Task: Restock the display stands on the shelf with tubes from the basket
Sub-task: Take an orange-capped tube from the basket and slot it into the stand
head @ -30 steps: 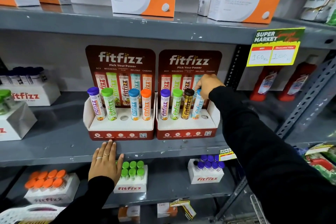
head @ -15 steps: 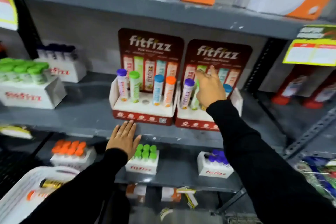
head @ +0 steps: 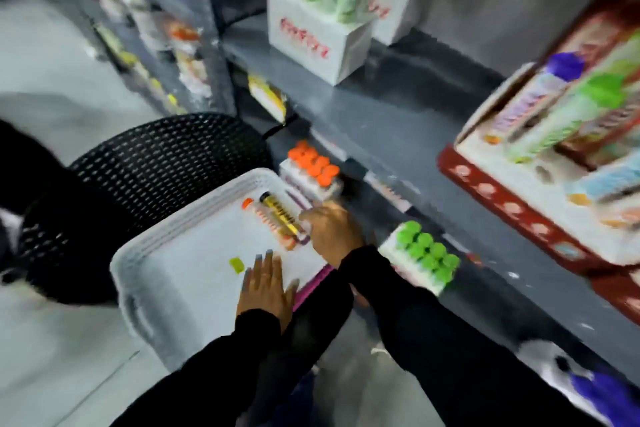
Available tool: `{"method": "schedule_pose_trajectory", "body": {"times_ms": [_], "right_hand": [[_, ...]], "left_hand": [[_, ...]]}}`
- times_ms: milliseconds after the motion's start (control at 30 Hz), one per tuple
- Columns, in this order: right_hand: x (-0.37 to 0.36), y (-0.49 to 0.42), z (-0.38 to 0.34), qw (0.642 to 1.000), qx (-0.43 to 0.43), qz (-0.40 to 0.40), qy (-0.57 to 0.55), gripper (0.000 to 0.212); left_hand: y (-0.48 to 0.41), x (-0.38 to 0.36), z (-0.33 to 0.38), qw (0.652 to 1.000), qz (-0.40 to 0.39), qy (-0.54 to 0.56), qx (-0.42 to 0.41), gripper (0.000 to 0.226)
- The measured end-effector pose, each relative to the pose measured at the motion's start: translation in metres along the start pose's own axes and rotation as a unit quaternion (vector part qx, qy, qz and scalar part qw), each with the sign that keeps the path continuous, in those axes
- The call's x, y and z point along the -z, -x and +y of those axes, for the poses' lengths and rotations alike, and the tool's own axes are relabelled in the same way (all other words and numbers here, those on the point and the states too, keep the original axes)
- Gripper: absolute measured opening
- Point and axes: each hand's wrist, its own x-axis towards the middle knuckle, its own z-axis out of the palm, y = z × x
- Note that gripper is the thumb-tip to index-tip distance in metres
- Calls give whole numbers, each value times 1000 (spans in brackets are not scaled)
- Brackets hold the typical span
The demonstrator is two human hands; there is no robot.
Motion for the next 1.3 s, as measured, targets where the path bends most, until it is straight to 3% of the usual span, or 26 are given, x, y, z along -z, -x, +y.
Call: {"method": "schedule_pose_trajectory", "body": {"times_ms": [33,133,333,500,633,700,833,900,967,1033,1167,1267,1300], "right_hand": [[-13,-13,-5,999,-7,-44,0,44],[-46,-50,-20,991,-56,-116,-29,39],[-95,-99,-34,976,-134,-173,-18,48],[-97,-100,-46,975,-122,-185,27,43],[-57,-90,-46,974,-105,-199,-23,62],[-24,-80,-43,972,-87,-217,-28,60],[53,-50,-26,951,-89,-292,-39,24],[86,-33,-18,948,-125,-285,-68,27],[122,-12,-9,952,-159,-255,-51,29],[154,8,-3,957,-166,-238,-5,26],[217,59,5,966,-183,-170,68,45],[254,94,11,970,-190,-130,77,21],[265,106,13,972,-192,-118,72,22]], "left_hand": [[7,-5,-5,1000,-20,-11,19,104],[16,-18,-16,995,-61,7,83,68],[11,-29,-25,991,-71,57,95,86],[14,-27,-23,992,-50,72,85,108],[14,-28,-23,992,-57,69,86,83],[15,-27,-23,993,-51,71,82,79],[15,-23,-19,997,-30,41,62,118],[11,-18,-14,998,-30,12,55,129],[1,-7,3,1000,-6,-8,28,121],[-13,4,25,997,72,-4,-24,97],[-35,39,93,961,220,62,-153,71],[-38,57,137,935,250,52,-247,68],[-37,61,150,927,251,43,-274,68]]}}
